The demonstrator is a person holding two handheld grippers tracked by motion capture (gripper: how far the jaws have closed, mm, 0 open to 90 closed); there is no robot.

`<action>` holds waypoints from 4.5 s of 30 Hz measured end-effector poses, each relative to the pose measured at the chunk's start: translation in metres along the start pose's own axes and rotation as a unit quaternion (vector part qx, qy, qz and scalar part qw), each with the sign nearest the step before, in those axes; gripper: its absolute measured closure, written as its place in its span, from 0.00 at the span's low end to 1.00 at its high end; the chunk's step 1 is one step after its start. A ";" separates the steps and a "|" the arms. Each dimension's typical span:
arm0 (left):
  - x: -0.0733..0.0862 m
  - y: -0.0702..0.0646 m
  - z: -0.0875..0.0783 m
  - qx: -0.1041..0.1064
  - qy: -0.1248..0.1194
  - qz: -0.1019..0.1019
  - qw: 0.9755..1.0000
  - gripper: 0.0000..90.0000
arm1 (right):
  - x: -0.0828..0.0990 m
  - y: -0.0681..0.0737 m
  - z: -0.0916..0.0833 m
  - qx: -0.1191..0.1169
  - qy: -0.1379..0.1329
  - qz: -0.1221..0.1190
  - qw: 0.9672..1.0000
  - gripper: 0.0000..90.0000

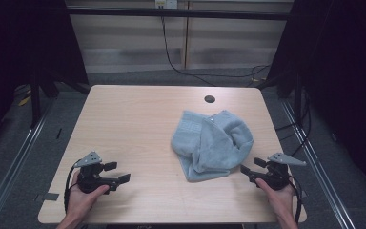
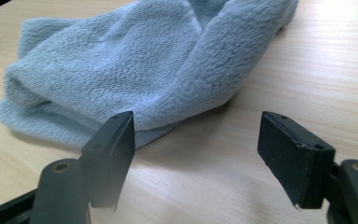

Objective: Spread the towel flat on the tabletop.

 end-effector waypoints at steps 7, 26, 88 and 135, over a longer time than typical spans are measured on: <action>0.000 0.003 0.004 0.009 -0.009 -0.027 1.000 0.21 | -0.002 0.006 -0.002 -0.025 0.006 -0.002 1.000 0.35; -0.003 -0.010 0.010 0.033 0.004 0.011 0.999 0.29 | -0.045 0.044 0.013 -0.061 0.019 -0.056 0.996 0.27; -0.007 -0.010 0.003 0.037 -0.007 0.018 0.999 0.51 | 0.010 0.155 0.113 -0.145 0.190 -0.123 0.963 0.58; -0.054 -0.021 0.125 0.095 0.069 0.083 0.990 0.73 | -0.028 0.139 0.154 -0.098 0.165 -0.162 0.968 0.76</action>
Point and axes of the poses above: each handheld gripper's, and its own axes: z roughly forward along the jaws, x roughly out of its underside, y roughly to its left, the point moved 2 cm from there along z, roughly forward along the jaws, and after that the axes turned 13 degrees about z, right-handed, at the moved point
